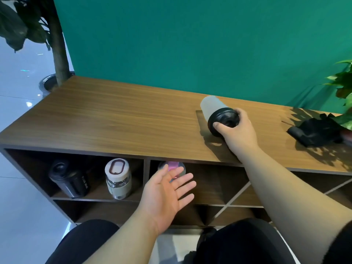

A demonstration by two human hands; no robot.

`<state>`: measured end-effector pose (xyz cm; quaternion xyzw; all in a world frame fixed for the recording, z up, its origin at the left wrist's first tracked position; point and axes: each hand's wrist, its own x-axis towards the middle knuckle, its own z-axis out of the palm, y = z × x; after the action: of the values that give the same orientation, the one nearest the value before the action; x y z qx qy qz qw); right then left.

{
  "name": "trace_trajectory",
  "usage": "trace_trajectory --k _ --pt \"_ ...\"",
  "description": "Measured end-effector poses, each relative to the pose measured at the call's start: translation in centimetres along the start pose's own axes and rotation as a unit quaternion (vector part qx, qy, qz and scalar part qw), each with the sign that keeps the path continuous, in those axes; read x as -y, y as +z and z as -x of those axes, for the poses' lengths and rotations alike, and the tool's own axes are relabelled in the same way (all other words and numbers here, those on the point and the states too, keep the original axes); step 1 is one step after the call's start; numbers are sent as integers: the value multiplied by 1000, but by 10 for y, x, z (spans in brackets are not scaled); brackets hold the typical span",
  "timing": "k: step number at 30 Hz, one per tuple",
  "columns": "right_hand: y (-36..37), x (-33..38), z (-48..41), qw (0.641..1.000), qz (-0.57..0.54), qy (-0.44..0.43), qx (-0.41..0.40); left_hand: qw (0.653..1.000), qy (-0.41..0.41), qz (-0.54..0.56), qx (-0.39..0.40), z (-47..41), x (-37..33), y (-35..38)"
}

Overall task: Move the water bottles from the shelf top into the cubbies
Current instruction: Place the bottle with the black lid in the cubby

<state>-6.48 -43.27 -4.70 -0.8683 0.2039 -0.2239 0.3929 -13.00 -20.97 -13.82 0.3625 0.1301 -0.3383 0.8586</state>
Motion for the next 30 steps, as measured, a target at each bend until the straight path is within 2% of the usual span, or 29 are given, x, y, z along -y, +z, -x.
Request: trace_trajectory --k 4,8,12,15,17,19,20,22,23,24,26,30 --pt "-41 -9 52 986 -117 -36 117 999 -16 -28 -15 -7 10 1" --pt "-91 -29 88 936 -228 -43 265 998 -32 -54 -20 -15 25 4" --pt "-118 -55 93 916 -171 -63 358 993 -57 -99 -24 -23 44 8" --pt "-118 -70 90 893 -136 -33 427 987 -85 -128 -36 -30 60 15" --pt "-111 -79 89 890 -101 -34 444 984 -109 -131 -50 -36 74 18" --pt "-96 -91 91 902 -87 -29 422 986 -119 -85 -78 -43 86 20" --pt "-85 -96 96 920 -92 -7 381 987 -114 -53 -96 -48 91 19" --pt "-62 -101 111 962 -108 87 235 989 -87 -9 -120 -59 98 15" --pt "-50 -101 119 968 -119 142 170 989 -75 1 -125 -65 101 13" --pt "-40 -102 126 964 -135 189 133 990 -67 5 -126 -72 105 11" --pt "-25 -109 133 948 -167 245 113 989 -66 6 -130 -83 112 7" --pt "-11 -123 120 940 -205 266 65 986 -63 53 -145 -104 117 7"
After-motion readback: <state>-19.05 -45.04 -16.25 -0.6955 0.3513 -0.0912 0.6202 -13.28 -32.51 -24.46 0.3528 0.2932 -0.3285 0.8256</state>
